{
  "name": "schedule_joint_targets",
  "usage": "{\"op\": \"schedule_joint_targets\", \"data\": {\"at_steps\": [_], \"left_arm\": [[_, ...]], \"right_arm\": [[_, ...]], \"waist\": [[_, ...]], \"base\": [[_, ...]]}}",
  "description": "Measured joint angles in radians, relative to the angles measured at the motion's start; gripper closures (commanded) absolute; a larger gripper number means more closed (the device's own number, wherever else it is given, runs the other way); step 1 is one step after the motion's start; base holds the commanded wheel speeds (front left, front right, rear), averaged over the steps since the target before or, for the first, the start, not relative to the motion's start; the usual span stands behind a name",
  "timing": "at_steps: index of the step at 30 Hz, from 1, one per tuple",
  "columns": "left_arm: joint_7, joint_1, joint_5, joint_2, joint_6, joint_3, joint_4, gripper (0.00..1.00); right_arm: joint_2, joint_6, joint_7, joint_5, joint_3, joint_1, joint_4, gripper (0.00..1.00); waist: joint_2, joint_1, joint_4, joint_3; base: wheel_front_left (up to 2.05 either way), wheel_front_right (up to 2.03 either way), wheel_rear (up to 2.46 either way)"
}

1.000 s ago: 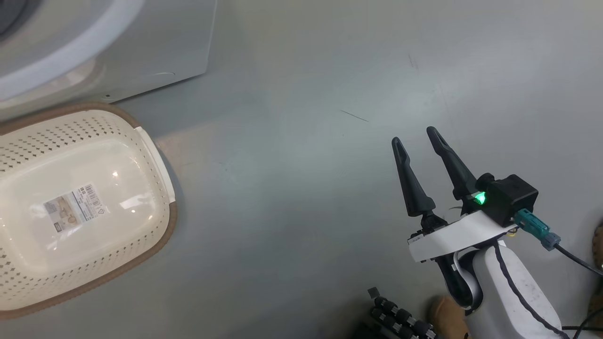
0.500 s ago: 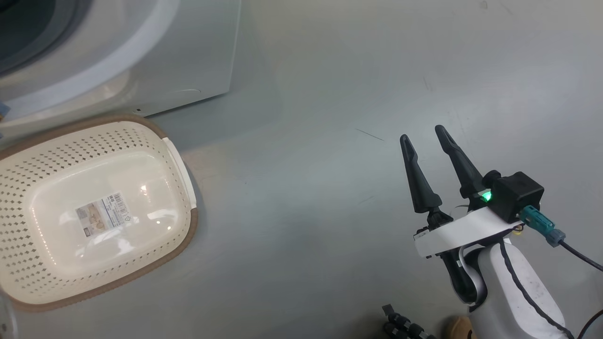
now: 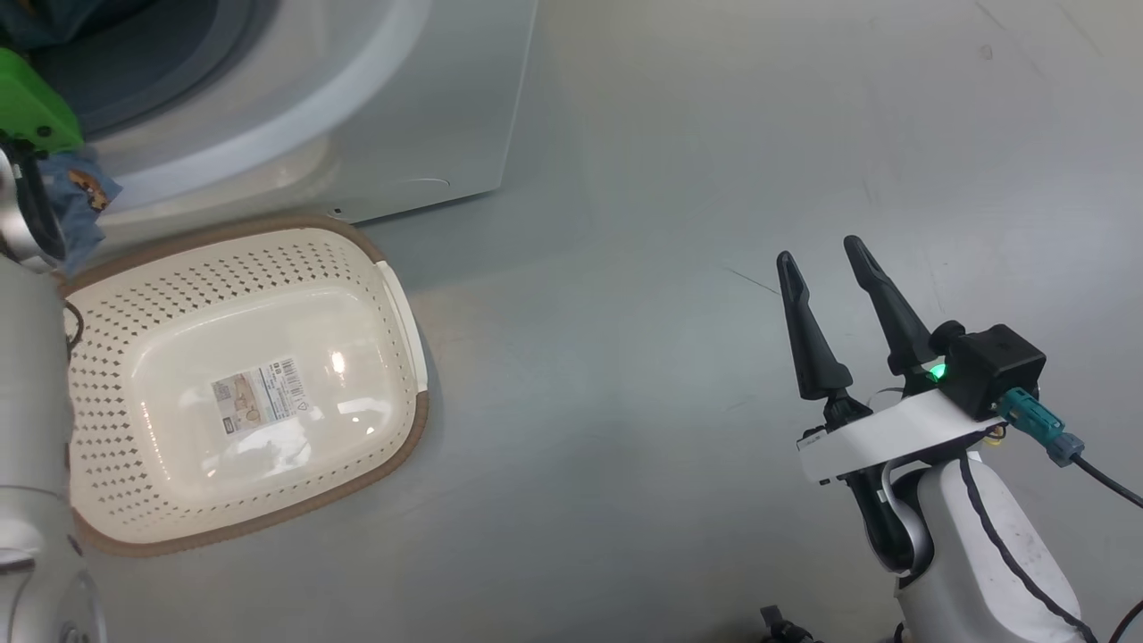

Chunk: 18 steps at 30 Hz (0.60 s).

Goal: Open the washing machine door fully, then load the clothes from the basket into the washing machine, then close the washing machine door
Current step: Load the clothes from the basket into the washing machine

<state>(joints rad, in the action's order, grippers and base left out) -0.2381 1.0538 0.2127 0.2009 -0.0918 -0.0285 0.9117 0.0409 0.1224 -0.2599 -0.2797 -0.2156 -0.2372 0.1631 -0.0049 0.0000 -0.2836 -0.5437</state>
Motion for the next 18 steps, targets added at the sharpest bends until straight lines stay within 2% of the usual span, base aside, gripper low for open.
{"op": "schedule_joint_targets", "data": {"at_steps": [9, 13, 18], "left_arm": [[-0.011, -0.06, 0.008, -0.053, 0.016, 0.013, -0.022, 0.0], [-0.014, -0.101, 0.007, -0.074, 0.046, 0.036, -0.049, 0.0], [-0.014, -0.176, 0.005, -0.1, 0.057, 0.057, -0.1, 0.0]], "right_arm": [[0.001, 0.0, 0.0, 0.012, 0.018, 0.0, 0.0, 0.0], [0.001, 0.0, 0.0, 0.022, 0.023, -0.001, -0.003, 0.0], [0.002, 0.0, 0.0, 0.037, 0.039, -0.012, -0.01, 0.0]], "waist": [[0.0, 0.0, 0.047, 0.02], [0.0, 0.0, 0.068, 0.022], [0.0, 0.0, 0.098, 0.017]], "base": [[0.0, 0.0, 0.0], [0.0, 0.0, 0.0], [0.0, 0.0, 0.0]]}}
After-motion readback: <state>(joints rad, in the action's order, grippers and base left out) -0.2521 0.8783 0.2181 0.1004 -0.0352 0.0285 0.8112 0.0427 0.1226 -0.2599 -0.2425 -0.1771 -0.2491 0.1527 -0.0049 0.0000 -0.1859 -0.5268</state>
